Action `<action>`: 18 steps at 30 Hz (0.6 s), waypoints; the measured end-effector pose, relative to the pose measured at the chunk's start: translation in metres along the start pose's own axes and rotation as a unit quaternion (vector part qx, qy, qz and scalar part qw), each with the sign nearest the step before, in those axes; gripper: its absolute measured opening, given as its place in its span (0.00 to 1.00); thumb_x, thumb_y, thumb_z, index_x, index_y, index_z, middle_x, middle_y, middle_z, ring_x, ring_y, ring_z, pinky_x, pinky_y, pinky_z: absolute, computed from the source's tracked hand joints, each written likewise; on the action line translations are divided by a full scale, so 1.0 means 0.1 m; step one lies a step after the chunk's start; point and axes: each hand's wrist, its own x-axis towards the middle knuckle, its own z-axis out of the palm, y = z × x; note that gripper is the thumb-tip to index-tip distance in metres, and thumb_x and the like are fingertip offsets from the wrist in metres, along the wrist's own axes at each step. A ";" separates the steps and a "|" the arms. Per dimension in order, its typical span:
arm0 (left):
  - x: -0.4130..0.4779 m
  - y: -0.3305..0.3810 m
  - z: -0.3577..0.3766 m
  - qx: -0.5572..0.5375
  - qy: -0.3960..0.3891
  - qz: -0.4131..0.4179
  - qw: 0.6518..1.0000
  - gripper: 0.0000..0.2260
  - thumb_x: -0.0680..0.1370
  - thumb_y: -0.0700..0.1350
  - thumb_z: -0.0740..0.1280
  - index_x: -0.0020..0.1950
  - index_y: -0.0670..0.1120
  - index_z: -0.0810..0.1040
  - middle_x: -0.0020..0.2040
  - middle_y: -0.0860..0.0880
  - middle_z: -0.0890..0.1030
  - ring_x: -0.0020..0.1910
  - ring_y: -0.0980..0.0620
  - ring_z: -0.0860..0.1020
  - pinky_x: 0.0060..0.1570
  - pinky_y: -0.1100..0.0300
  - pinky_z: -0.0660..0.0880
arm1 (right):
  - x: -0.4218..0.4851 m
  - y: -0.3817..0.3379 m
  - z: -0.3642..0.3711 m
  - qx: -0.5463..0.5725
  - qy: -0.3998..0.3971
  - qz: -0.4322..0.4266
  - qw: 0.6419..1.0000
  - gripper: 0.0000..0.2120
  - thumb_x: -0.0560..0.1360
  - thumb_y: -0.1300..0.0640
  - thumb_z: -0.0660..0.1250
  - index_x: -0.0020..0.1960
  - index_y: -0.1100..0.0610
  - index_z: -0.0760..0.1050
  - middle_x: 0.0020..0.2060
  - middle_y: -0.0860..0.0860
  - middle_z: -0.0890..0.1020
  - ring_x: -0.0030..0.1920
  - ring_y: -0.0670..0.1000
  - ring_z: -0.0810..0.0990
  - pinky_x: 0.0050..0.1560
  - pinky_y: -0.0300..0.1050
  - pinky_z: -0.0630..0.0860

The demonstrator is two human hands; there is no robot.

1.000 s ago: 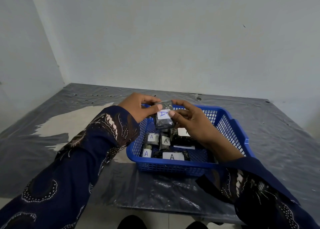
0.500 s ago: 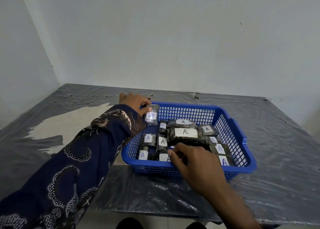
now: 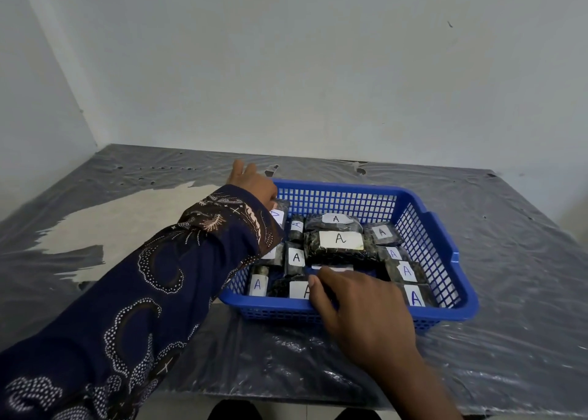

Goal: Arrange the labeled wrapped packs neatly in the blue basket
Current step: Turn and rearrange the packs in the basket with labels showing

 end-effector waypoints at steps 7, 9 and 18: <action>0.08 -0.01 0.11 0.061 0.037 0.022 0.997 0.16 0.78 0.60 0.61 0.55 0.52 0.80 0.52 0.53 0.80 0.60 0.49 0.69 0.63 0.47 0.56 | 0.01 -0.01 -0.01 -0.016 0.000 0.006 1.000 0.19 0.81 0.42 0.54 0.34 0.49 0.63 0.25 0.47 0.71 0.24 0.48 0.66 0.26 0.38 0.48; 0.09 -0.03 0.11 0.063 0.020 0.035 0.997 0.18 0.76 0.62 0.62 0.56 0.52 0.80 0.51 0.53 0.80 0.61 0.48 0.68 0.63 0.47 0.55 | 0.01 -0.01 -0.01 -0.015 0.001 0.006 1.000 0.19 0.81 0.42 0.54 0.34 0.49 0.63 0.25 0.47 0.70 0.24 0.48 0.66 0.25 0.41 0.51; 0.13 -0.06 0.23 0.095 -0.042 0.059 0.993 0.22 0.70 0.63 0.71 0.57 0.50 0.79 0.62 0.49 0.72 0.66 0.41 0.59 0.66 0.45 0.56 | 0.01 -0.02 0.00 -0.022 -0.004 0.010 1.000 0.18 0.80 0.43 0.54 0.34 0.50 0.63 0.24 0.47 0.71 0.23 0.48 0.66 0.26 0.40 0.49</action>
